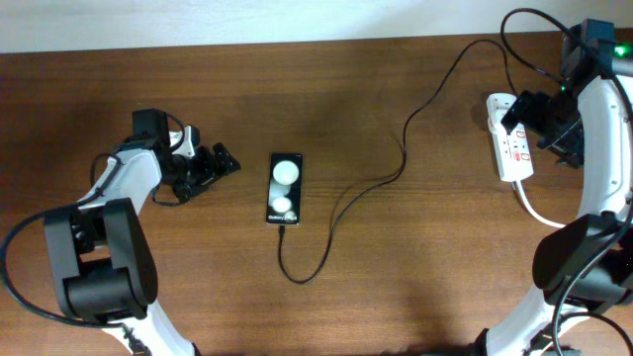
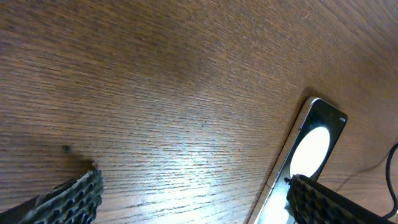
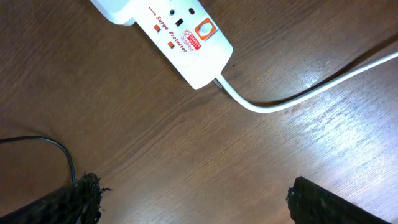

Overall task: Plug charger to phone and switch on socket
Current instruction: 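Move the right gripper to the power strip's red switch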

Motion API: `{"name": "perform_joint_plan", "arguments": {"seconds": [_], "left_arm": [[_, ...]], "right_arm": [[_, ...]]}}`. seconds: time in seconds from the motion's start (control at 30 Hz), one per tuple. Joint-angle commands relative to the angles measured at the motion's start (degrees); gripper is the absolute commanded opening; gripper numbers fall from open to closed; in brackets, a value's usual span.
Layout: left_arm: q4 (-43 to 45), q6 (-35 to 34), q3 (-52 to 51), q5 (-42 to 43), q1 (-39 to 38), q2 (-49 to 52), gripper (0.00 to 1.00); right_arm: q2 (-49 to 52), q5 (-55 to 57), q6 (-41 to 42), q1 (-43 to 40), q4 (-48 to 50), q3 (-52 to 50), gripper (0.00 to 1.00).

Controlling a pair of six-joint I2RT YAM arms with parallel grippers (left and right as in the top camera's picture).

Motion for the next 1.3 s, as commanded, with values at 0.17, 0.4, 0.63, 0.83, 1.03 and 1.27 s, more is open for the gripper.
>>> {"name": "perform_joint_plan", "arguments": {"seconds": [0.17, 0.4, 0.63, 0.83, 1.03, 1.27], "left_arm": [[-0.26, -0.33, -0.79, -1.77, 0.2, 0.57, 0.99], [-0.26, -0.35, -0.79, -1.77, 0.2, 0.57, 0.99], [-0.28, -0.33, -0.79, -1.77, 0.2, 0.57, 0.99], [-0.26, -0.33, -0.79, -1.77, 0.2, 0.57, 0.99], [-0.26, -0.35, -0.79, -1.77, 0.2, 0.57, 0.99], [-0.26, -0.33, -0.79, -1.77, 0.2, 0.57, 0.99]], "right_arm": [[-0.11, 5.44, 9.18, -0.17, 0.11, -2.86, 0.99], [-0.11, 6.25, 9.14, -0.17, 4.63, -3.65, 0.99], [5.7, 5.99, 11.47, -2.58, 13.05, -5.7, 0.99], [12.33, 6.03, 12.24, -4.02, 20.57, -5.73, 0.99], [16.59, 6.58, 17.57, -4.57, 23.85, -5.92, 0.99], [17.79, 7.28, 20.17, -5.7, 24.52, -5.92, 0.99]]}}
